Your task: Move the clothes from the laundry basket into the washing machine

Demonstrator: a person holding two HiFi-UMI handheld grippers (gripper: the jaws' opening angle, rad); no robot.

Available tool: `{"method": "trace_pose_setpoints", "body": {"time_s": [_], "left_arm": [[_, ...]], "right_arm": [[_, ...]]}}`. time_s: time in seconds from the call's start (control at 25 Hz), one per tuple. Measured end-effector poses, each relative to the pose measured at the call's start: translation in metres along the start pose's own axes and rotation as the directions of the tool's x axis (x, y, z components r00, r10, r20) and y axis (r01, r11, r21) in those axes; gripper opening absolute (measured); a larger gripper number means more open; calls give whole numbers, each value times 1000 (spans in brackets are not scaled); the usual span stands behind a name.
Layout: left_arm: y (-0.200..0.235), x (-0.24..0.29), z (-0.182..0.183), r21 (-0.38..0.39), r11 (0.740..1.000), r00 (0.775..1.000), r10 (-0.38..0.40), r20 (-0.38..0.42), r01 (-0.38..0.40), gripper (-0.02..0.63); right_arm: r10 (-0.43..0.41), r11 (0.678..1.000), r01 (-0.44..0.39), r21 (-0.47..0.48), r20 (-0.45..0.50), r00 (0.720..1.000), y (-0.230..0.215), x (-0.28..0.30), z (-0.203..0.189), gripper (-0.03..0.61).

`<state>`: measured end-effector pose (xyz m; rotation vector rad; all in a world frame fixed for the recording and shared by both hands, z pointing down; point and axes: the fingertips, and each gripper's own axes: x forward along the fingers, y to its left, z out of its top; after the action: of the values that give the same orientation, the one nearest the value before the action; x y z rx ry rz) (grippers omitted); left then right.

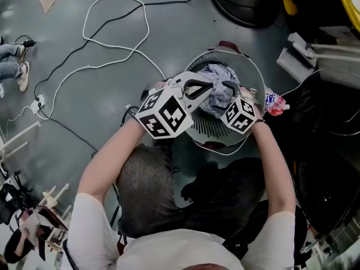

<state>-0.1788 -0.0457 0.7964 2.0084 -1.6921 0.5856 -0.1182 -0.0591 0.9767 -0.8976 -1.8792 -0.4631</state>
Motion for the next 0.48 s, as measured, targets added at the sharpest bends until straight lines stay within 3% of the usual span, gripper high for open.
{"method": "trace_pose_setpoints", "body": {"time_s": [0.12,0.24,0.36,0.48], "left_arm": [[3,7,-12,43,999,1000,15,-4,-15,6],[3,9,-19,22,1000,1000,5,11,-6,6],[0,13,-21,-19,1000,999,-1,32,1,6],[-4,16,-28,-33,999,999,-11,37,13,6]], "right_arm": [[-5,1000,5,-5,-33,999,-3,25,-12,451],[-2,1000,1,-17,-69,998,-2,47,-23,526],[17,994,-31,-100,-137,990,8,64,-41,606],[19,981,-56,-184,-197,980,19,79,-56,607]]}}
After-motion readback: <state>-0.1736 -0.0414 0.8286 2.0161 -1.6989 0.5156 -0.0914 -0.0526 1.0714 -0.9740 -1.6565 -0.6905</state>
